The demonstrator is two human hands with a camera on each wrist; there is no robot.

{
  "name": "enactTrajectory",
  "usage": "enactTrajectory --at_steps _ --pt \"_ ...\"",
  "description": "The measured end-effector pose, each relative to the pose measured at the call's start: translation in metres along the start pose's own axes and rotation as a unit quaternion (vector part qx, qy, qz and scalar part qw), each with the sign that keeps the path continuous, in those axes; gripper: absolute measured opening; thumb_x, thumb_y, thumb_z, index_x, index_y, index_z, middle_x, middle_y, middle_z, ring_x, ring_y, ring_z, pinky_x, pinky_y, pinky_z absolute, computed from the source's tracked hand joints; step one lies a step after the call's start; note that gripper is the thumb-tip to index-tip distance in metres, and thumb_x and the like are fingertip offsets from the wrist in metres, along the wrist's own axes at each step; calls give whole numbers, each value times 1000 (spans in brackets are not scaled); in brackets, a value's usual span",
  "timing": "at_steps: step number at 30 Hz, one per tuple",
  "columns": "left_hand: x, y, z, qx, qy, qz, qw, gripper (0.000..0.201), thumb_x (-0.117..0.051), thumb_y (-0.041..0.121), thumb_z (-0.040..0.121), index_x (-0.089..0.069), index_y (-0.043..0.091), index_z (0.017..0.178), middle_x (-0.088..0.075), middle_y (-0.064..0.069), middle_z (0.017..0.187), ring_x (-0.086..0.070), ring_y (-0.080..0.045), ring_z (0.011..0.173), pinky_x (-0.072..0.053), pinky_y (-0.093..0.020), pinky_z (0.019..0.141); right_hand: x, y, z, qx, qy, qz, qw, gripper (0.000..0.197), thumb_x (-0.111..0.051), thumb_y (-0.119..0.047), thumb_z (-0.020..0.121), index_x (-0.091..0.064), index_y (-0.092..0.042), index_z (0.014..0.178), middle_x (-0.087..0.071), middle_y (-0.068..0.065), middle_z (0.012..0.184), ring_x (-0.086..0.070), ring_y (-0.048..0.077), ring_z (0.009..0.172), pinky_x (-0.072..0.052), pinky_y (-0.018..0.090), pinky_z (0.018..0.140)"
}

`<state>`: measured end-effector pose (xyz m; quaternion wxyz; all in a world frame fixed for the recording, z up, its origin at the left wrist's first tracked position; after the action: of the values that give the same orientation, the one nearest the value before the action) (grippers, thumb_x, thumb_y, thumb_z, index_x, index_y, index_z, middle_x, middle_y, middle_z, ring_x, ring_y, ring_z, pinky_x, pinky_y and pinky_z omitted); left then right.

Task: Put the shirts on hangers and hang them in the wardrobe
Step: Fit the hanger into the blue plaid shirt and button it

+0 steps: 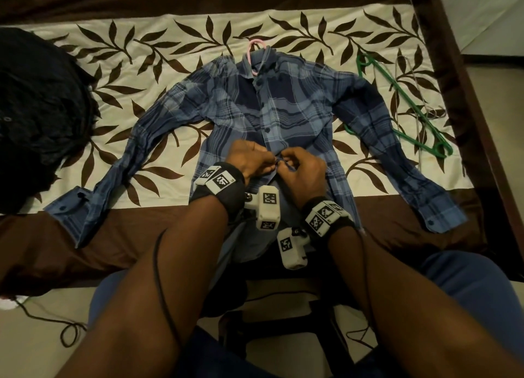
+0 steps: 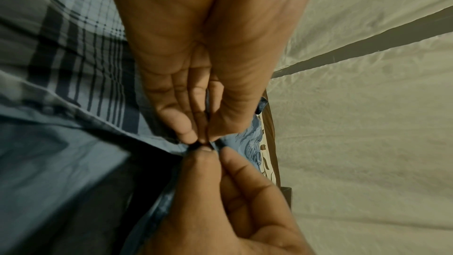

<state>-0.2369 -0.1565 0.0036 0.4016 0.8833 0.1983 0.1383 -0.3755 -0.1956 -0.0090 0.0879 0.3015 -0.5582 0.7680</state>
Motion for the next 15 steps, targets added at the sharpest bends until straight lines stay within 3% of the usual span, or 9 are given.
enactTrajectory --at_steps 3,8,12,15 --pt "0 -1 -2 -27 1 10 1000 26 -69 -11 82 -57 4 65 -60 -16 65 -62 -21 57 -57 -26 57 -3 3 -2 -59 -1 46 997 20 -73 -2 81 -72 -3 101 -68 0 83 -62 9 71 -47 3 68" --pt "1 -6 0 -32 13 23 999 29 -70 -11 82 -56 7 63 -59 -12 61 -63 -23 58 -57 -27 56 -9 14 -2 -160 -57 157 973 21 -72 2 81 -71 -3 101 -73 9 86 -69 15 73 -58 21 70" --pt "1 -10 2 -31 8 20 999 28 -72 -9 82 -57 9 65 -60 -10 61 -62 -18 55 -58 -28 59 -3 14 -3 -189 -63 210 957 13 -68 0 87 -74 0 99 -75 13 92 -71 16 82 -56 20 76" --pt "1 -12 2 -33 6 13 999 26 -73 -8 81 -59 8 67 -62 -10 64 -63 -18 56 -58 -30 62 -2 17 0 -219 -69 246 942 11 -70 0 88 -74 0 98 -75 11 89 -71 14 80 -57 22 77"
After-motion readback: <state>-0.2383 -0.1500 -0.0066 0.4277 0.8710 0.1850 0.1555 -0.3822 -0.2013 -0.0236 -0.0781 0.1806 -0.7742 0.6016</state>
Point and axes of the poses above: each hand's wrist, its own z-axis towards the middle knuckle, its own x-axis out of the back of the hand, y = z × x, the point moved 4 cm from there along z, towards the middle knuckle
